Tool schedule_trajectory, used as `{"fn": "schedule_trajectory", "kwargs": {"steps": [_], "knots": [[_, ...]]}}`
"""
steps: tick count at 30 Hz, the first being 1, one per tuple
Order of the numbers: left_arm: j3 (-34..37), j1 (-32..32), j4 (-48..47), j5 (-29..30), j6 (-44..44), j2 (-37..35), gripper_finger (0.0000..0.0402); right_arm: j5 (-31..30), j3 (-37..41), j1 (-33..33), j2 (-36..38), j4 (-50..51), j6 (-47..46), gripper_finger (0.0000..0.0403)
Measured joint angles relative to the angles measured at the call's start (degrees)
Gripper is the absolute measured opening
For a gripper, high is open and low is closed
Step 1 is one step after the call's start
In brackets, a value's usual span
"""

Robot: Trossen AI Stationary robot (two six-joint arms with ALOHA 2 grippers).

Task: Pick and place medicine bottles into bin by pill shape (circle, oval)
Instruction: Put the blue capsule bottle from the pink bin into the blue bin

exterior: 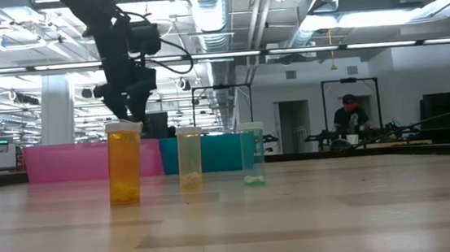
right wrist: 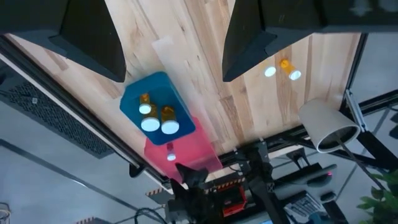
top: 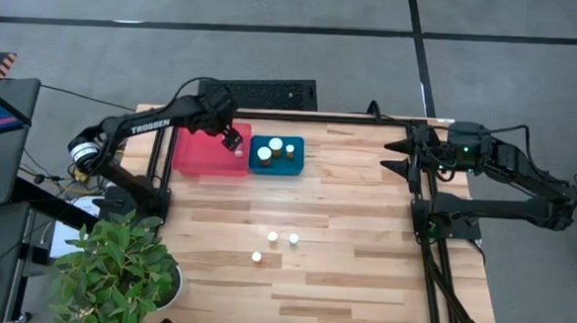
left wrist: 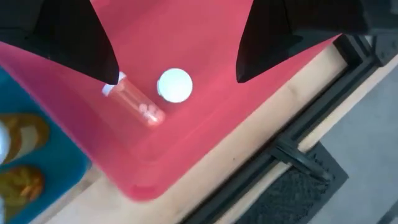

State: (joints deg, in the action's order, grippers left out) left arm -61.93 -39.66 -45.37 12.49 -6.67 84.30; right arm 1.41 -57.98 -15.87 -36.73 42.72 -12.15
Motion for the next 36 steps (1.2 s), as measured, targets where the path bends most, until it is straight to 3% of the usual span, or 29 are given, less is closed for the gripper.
{"fn": "schedule_trajectory", "kwargs": {"steps": [14, 26, 36], "knots": [[0.02, -0.11, 0.67, -0.1, 3.46, 7.51, 0.0314, -0.63, 0.0, -0.05, 0.0, 0.11, 0.08, 0.0276], [0.02, -2.48, 1.4, -3.09, 4.5, 7.75, 0.0233, -0.63, 0.0, -0.03, 0.0, 0.14, 0.6, 0.0276], [2.38, -2.45, 1.7, -3.23, 4.81, 7.71, 0.0217, -0.61, 0.0, -0.03, 0.0, 0.13, 0.62, 0.0276]]}}
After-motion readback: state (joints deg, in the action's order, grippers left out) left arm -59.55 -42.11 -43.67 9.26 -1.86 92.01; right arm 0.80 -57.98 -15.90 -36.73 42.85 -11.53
